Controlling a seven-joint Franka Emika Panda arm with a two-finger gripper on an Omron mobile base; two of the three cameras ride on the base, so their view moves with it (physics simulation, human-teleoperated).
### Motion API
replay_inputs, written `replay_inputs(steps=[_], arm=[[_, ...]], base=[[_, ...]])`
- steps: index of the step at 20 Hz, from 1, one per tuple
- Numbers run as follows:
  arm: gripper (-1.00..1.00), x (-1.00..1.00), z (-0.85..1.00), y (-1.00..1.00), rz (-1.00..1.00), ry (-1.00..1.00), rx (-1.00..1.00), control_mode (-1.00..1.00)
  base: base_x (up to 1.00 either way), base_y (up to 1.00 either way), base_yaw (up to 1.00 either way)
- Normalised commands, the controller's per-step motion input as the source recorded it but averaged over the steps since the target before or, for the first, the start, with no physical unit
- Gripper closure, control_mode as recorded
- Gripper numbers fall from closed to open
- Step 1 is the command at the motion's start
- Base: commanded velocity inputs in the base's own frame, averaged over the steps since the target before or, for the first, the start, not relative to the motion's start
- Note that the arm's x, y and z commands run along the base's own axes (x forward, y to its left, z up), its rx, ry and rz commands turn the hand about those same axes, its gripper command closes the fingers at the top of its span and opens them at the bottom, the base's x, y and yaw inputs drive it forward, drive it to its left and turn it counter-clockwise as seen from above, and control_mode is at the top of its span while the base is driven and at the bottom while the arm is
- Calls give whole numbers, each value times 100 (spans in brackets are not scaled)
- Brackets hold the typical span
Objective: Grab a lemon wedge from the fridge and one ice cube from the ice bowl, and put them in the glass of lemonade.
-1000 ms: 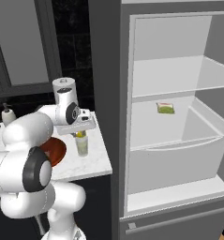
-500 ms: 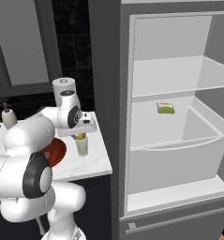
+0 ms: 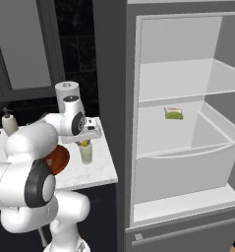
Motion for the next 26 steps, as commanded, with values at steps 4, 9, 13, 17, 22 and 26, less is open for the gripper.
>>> replay_inputs(steps=[4,9,13,17,22,26], arm=[[100,25,-7,0,0,1,0,-100],[100,7,-29,-1,0,-1,0,-100],[100,-16,-17,0,0,-3,0,-100],[100,-41,0,0,0,-10,0,-100],[100,-14,2,0,0,-14,0,-100],[100,0,8,0,0,-10,0,-100]], base=[[0,0,0],[0,0,0],[0,0,0],[0,0,0],[0,0,0],[0,0,0]])
